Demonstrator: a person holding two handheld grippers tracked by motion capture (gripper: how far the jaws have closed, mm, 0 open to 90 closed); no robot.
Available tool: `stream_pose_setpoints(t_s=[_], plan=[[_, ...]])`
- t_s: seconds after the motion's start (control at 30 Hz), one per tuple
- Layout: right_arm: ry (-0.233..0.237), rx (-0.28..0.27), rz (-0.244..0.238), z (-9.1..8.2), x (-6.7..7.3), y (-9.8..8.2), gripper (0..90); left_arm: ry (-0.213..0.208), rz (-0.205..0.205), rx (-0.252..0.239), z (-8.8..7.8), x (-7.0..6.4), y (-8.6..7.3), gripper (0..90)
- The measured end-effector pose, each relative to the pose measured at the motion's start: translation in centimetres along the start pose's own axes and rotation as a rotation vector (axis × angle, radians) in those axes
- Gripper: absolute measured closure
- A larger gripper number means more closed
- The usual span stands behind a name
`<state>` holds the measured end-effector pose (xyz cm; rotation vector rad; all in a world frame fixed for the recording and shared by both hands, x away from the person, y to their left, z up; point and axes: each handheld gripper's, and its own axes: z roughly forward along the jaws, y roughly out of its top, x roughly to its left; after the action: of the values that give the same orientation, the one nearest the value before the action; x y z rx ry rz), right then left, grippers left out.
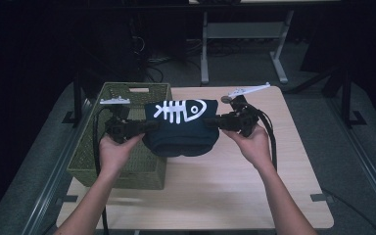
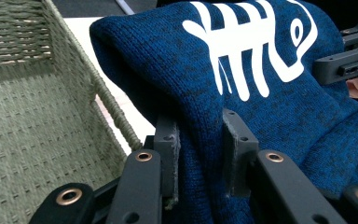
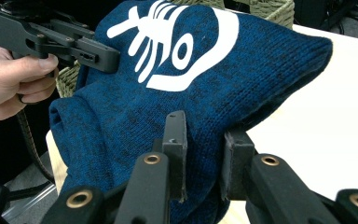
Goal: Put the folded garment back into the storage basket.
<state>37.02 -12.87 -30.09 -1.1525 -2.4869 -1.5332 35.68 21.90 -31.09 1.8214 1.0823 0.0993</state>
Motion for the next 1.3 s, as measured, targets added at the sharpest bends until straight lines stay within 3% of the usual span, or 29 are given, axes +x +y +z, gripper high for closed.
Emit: stream_pose_setpoints(t_s=[0.47, 1.13, 1.3], plan=[[0.013, 0.014, -0.022, 1.9, 0.9, 1.0, 75.0, 0.006, -0.025, -0.007, -1.2, 1.7, -0.7, 70.6], [0.04, 0.014, -0.019, 4.2, 1.3, 1.7, 74.9, 0.021, -0.041, 0.001, -2.6, 3.6, -0.7, 70.1], [0.05, 0.02, -0.029, 4.5, 1.6, 2.0, 74.7, 0.008, -0.056, 0.002, -2.9, 4.1, -1.0, 69.9]])
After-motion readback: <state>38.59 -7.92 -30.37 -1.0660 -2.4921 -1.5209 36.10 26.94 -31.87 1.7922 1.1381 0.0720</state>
